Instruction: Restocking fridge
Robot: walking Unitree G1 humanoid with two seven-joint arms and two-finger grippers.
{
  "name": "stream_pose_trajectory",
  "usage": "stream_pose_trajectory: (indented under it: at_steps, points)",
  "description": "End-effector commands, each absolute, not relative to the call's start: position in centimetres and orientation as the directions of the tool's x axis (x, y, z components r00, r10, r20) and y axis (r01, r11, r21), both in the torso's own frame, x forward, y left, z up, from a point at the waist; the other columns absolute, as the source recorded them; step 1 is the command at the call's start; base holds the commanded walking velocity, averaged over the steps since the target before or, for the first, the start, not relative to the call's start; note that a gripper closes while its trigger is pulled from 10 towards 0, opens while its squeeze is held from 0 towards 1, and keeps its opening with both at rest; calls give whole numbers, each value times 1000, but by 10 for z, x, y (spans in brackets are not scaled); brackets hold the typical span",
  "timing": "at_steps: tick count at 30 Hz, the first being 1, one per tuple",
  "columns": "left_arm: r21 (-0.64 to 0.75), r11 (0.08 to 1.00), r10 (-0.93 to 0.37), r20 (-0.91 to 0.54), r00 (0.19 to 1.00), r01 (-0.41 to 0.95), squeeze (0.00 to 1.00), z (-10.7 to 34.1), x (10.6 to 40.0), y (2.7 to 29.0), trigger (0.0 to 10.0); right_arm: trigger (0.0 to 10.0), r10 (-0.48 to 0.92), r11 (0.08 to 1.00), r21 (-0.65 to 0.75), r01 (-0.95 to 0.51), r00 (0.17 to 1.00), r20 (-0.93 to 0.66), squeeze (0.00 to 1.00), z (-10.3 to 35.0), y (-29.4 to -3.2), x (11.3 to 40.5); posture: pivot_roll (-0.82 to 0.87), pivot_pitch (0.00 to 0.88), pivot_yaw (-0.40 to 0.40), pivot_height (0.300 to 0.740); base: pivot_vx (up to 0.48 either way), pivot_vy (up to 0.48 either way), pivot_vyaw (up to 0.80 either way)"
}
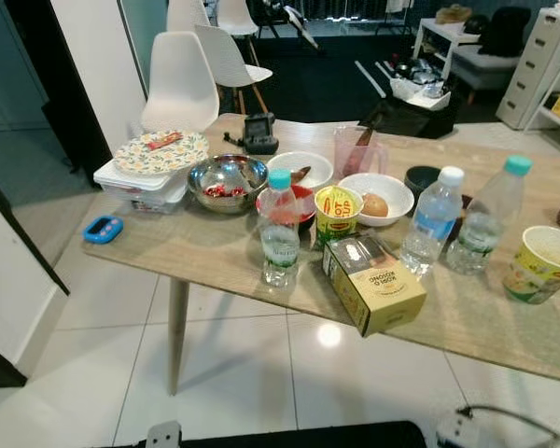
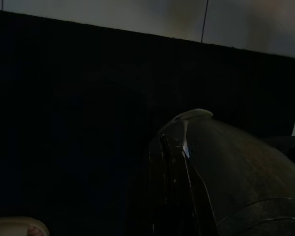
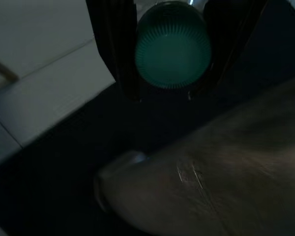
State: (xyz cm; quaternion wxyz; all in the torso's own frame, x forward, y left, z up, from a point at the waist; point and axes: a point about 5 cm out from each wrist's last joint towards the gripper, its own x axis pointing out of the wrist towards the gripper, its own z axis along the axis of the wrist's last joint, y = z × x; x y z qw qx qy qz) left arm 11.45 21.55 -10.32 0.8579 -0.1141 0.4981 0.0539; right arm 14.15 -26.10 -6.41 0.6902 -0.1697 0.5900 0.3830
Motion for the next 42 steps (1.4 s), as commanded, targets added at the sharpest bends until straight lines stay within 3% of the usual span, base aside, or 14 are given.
stream_pose_trajectory:
  at_steps: [1,3,4,6,8,10,12,17,27,42]
  points:
    - [-131,973,-23,-874,486,-190,0,-104,112,213,10000,10000,248,677,135,-723,52,-967,0,-70,-267,136,-6,0,-31,740,0,0,0]
    - [-129,973,-21,-874,486,-191,0,-104,112,213,10000,10000,225,725,101,-681,97,-969,0,-73,-266,135,-6,0,-31,740,0,0,0]
    - [-124,974,-16,-874,486,-191,0,-104,113,214,10000,10000,182,810,44,-584,180,-967,0,-78,-264,133,-8,0,-26,740,0,0,0]
    - [-122,974,-14,-874,485,-191,0,-104,113,214,10000,10000,158,835,20,-550,206,-966,0,-80,-263,132,-8,0,-26,740,0,0,0]
    - [-118,975,-11,-874,486,-190,0,-104,114,215,10000,10000,71,915,-43,-401,265,-961,0,-85,-264,126,-7,0,-23,740,0,0,0]
    - [-117,975,-9,-874,487,-191,0,-104,115,215,10000,10000,38,943,-58,-327,280,-959,0,-87,-265,123,-7,0,-23,740,0,0,0]
    - [-114,975,-6,-873,487,-192,0,-103,115,215,10000,10000,-48,982,-100,-163,295,-954,0,-91,-270,113,-7,0,-26,740,0,0,0]
    - [-109,976,-3,-874,485,-190,0,-104,116,214,10000,10000,-220,975,-208,73,298,-929,0,-93,-277,102,-1,0,-22,740,0,0,0]
    - [-103,977,-1,-879,477,-188,0,-104,115,213,10000,10000,-250,968,-227,107,376,-892,0,-92,-261,126,-6,0,-25,740,0,0,0]
    - [-90,979,8,-881,473,-185,0,-104,119,213,10000,10000,-265,964,-254,79,360,-895,0,-92,-267,121,-11,0,-39,740,0,0,0]
